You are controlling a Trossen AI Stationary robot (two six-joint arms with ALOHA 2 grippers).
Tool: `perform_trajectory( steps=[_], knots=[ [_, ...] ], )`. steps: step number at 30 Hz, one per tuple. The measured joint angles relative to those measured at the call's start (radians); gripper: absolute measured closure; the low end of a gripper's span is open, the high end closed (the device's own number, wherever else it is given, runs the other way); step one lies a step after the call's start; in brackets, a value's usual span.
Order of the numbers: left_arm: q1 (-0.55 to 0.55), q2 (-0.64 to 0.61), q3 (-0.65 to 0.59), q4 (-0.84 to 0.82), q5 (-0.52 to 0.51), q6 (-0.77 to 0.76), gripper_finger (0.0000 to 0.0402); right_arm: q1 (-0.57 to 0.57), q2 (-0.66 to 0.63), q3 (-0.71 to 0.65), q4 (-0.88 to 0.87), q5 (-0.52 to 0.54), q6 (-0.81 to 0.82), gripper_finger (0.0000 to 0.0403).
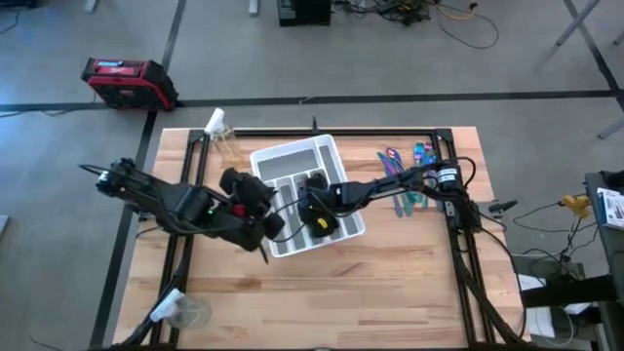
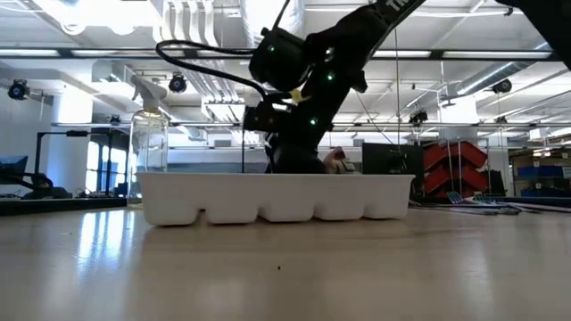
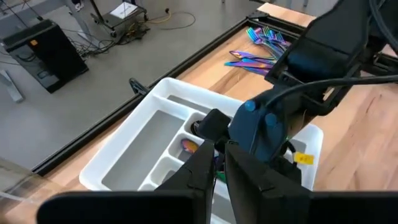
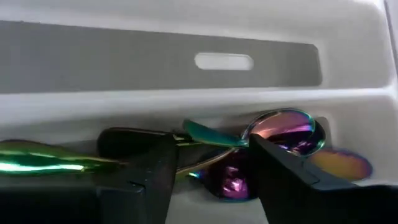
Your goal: Sort silverware
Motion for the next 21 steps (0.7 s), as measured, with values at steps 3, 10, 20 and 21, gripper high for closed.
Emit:
perform_trajectory(
  steps=[3,10,20,21],
  knots=[
    [0.0,-0.01,-0.03,-0.001,-0.005,0.0,0.0377,-0.008,0.012,0.003,-0.016,-0.041,-0.014,0.0191],
    [0.007,-0.009,-0.105,0.025,-0.012,-0.005,0.0377,-0.014,0.019,-0.001,0.036,-0.037,-0.079,0.017],
    [0.01,-0.009,-0.115,0.044,-0.007,-0.01,0.0377,-0.067,0.022,-0.002,0.046,-0.141,-0.119,0.0324],
    [0.01,-0.009,-0.115,0.044,-0.007,-0.009,0.0377,-0.067,0.022,-0.002,0.052,-0.133,-0.126,0.0344]
  ],
)
